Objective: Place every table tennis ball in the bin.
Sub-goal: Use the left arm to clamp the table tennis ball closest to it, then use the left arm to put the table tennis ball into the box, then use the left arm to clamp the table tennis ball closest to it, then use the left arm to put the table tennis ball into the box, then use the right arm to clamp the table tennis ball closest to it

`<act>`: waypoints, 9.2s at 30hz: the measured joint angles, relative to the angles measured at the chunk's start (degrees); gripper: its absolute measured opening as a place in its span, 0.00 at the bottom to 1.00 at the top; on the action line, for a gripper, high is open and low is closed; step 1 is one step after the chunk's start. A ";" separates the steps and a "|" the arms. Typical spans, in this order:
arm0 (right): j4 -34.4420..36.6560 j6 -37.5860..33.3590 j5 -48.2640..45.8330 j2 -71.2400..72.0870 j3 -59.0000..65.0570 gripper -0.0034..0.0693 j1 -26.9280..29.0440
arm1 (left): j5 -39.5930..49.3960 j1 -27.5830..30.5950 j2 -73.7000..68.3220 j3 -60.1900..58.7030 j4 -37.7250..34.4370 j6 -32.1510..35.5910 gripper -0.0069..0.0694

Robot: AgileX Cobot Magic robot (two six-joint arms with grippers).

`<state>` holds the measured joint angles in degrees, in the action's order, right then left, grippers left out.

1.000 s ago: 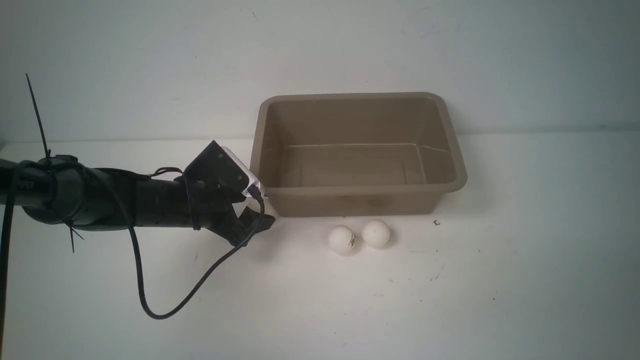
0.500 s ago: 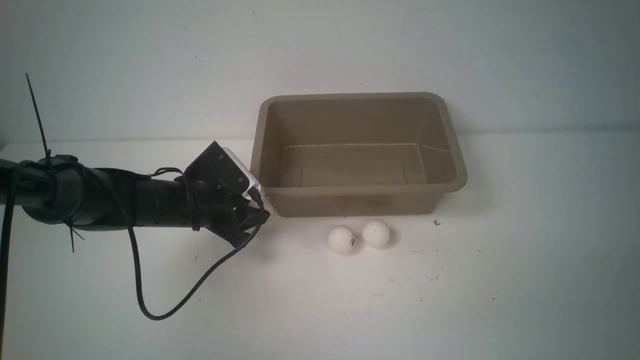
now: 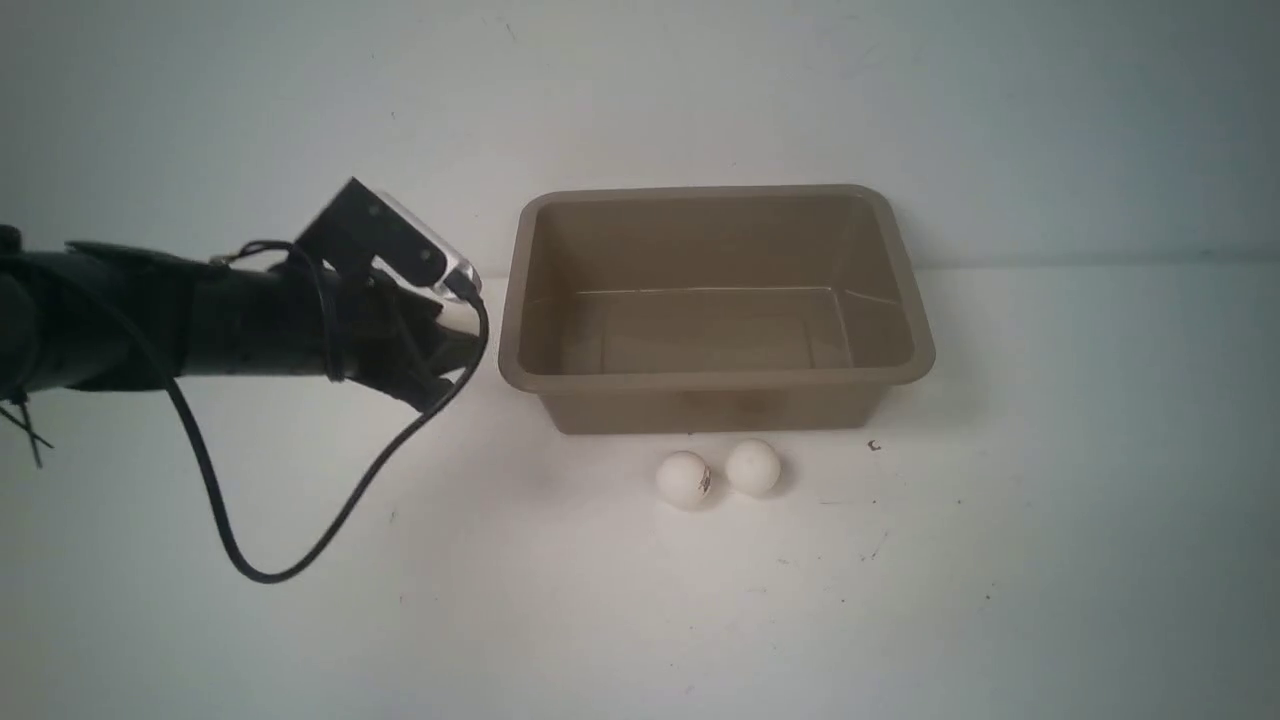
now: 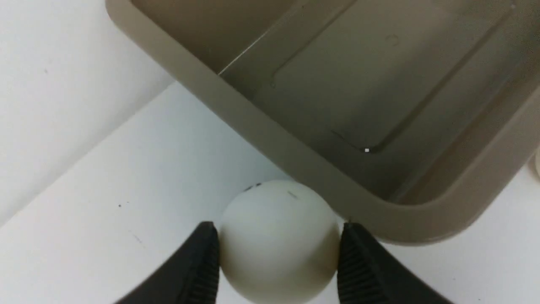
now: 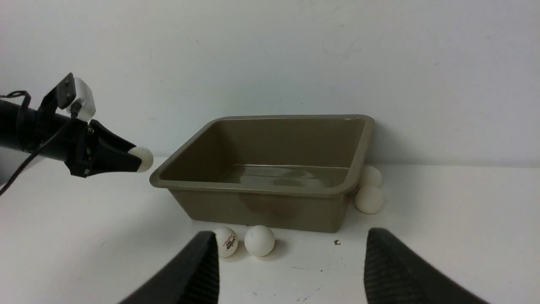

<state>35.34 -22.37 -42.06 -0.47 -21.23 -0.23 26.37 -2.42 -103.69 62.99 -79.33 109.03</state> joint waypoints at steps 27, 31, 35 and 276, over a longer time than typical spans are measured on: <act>0.69 0.00 -1.70 0.00 0.00 0.63 0.00 | 4.56 -7.37 -6.81 6.29 -17.55 19.42 0.60; 0.69 0.00 -1.78 0.00 0.00 0.63 0.00 | -0.95 -7.37 -6.49 6.46 -17.88 12.87 0.64; 0.69 -1.37 -1.84 0.00 0.00 0.63 0.00 | -2.45 -7.37 -3.69 5.40 -16.97 2.62 0.63; 26.87 -44.56 0.79 -77.65 -26.52 0.76 -12.97 | 24.13 -19.40 8.88 15.67 61.09 -76.74 0.69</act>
<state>62.21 -66.94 -41.26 -78.12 -47.74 -13.20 50.51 -21.82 -94.81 78.65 -18.24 32.29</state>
